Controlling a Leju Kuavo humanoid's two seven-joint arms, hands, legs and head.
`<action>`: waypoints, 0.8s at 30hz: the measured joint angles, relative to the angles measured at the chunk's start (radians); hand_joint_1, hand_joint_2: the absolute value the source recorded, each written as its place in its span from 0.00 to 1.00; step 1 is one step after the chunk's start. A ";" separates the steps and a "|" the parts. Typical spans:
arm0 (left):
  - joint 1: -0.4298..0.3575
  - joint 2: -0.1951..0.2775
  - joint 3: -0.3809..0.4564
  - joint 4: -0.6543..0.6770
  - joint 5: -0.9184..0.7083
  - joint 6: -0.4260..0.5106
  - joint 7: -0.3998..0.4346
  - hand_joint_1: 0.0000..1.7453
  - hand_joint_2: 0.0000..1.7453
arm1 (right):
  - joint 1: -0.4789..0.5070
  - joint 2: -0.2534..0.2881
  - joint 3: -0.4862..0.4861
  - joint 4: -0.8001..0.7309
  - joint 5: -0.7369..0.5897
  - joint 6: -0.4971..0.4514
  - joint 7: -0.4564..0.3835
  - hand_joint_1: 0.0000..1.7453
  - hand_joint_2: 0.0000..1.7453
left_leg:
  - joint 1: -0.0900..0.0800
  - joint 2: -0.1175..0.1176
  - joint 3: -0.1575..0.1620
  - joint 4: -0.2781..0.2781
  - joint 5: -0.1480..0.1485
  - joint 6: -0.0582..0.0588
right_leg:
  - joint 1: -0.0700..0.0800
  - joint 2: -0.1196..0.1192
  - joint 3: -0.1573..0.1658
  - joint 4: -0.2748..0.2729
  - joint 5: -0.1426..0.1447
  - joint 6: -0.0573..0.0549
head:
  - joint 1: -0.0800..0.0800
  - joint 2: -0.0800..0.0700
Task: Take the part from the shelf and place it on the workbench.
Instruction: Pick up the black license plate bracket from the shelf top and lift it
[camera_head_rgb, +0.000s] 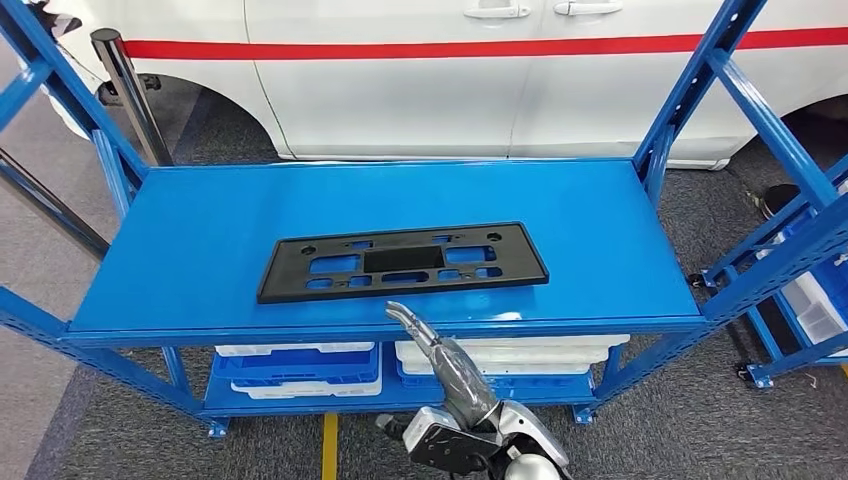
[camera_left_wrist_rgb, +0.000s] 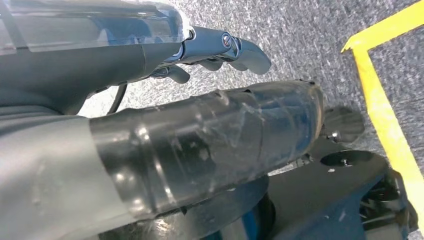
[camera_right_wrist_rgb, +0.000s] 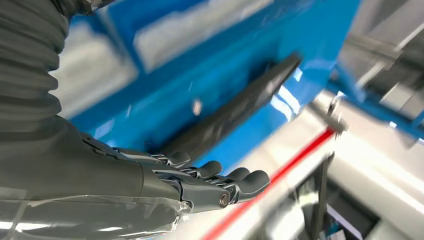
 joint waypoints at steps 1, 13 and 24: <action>0.000 0.000 0.002 0.000 0.000 0.000 -0.001 0.00 0.00 | -0.007 0.000 0.004 0.002 0.049 -0.033 0.010 0.00 1.00 | -0.002 0.000 -0.001 0.002 -0.002 -0.005 | 0.002 0.001 0.015 -0.033 0.007 -0.004 | 0.000 0.000; 0.006 -0.002 0.018 0.000 0.000 -0.001 0.003 0.00 0.00 | -0.060 -0.002 0.061 0.062 0.562 -0.367 0.156 0.00 1.00 | 0.003 0.000 -0.090 0.201 -0.076 -0.036 | 0.008 -0.003 0.027 -0.056 0.012 -0.044 | -0.002 0.000; -0.004 -0.003 0.018 0.000 -0.010 -0.012 0.011 0.00 0.00 | -0.152 -0.026 0.067 0.147 0.720 -0.339 0.259 0.00 1.00 | 0.002 0.004 0.005 -0.024 0.016 0.011 | 0.005 -0.001 -0.061 0.132 -0.093 0.003 | 0.000 0.000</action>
